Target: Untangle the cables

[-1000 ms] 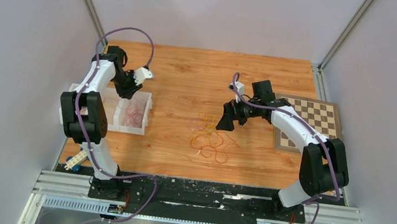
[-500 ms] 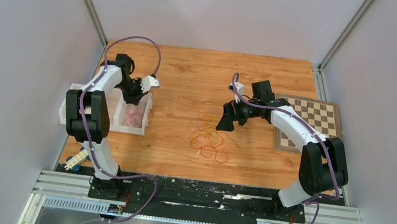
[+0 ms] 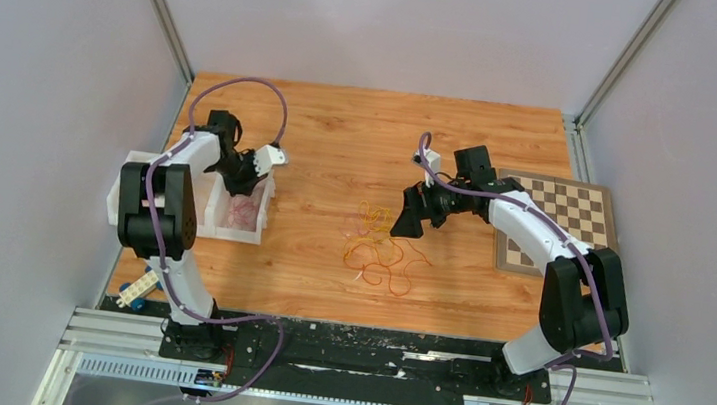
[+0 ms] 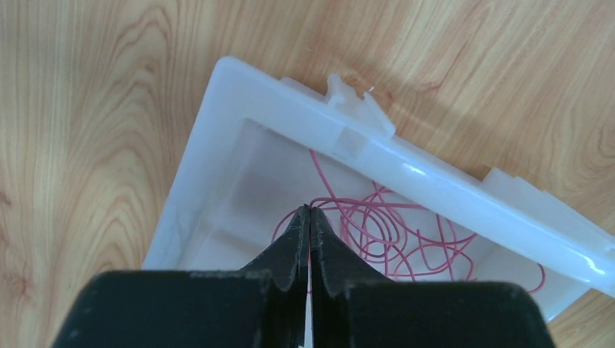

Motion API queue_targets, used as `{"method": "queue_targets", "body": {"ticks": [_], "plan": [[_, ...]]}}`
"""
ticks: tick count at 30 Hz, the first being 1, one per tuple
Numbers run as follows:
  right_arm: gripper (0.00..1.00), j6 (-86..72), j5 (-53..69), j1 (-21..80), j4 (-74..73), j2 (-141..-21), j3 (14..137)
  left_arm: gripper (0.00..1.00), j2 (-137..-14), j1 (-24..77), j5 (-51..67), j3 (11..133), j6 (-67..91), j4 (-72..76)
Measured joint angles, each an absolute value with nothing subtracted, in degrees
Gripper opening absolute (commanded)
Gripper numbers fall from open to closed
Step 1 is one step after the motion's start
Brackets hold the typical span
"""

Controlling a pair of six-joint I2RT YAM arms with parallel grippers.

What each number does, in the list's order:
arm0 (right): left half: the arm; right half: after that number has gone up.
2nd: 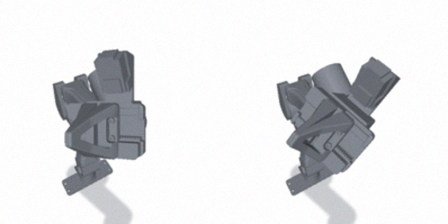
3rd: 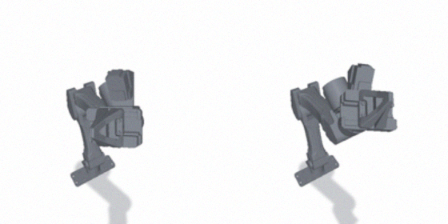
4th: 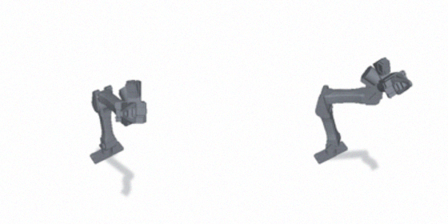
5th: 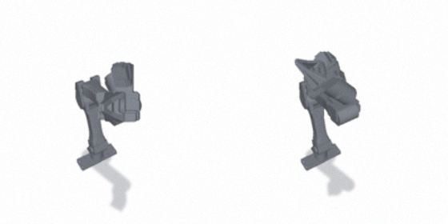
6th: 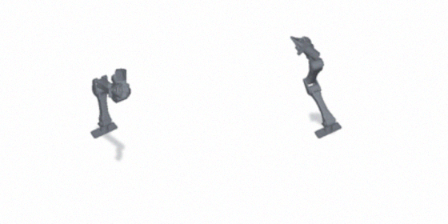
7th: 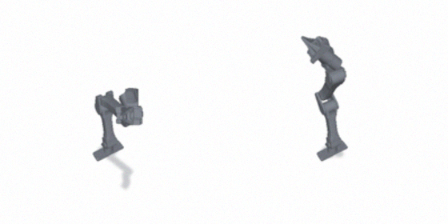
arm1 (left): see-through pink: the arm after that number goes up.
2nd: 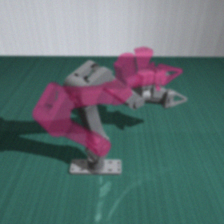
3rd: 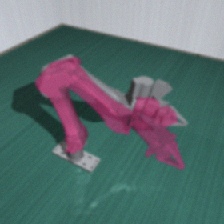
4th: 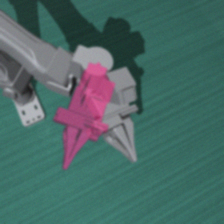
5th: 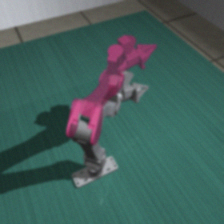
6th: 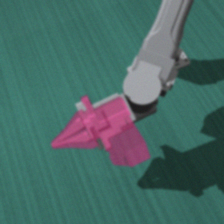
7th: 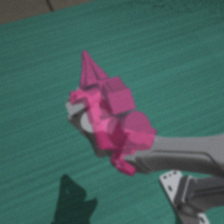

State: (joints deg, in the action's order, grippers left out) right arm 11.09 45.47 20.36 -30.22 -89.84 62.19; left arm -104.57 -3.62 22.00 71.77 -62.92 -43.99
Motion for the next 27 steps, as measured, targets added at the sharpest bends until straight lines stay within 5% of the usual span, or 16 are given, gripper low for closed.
{"method": "queue_targets", "body": {"ticks": [11, 18, 27], "plan": [[1.0, 11.14, 45.45, 20.32, -30.65, -89.84, 62.41, 0.01, -103.28, -4.54, 21.15, 67.55, -62.28, -38.81], [1.0, 11.29, 45.45, 20.32, -30.68, -89.84, 62.48, 0.47, -103.63, -4.51, 19.42, 67.11, -62.28, -37.71], [1.0, 11.57, 45.45, 20.32, -31.0, -89.84, 63.75, 0.65, -96.4, -4.51, 20.78, 68.75, -59.81, -41.5]]}}
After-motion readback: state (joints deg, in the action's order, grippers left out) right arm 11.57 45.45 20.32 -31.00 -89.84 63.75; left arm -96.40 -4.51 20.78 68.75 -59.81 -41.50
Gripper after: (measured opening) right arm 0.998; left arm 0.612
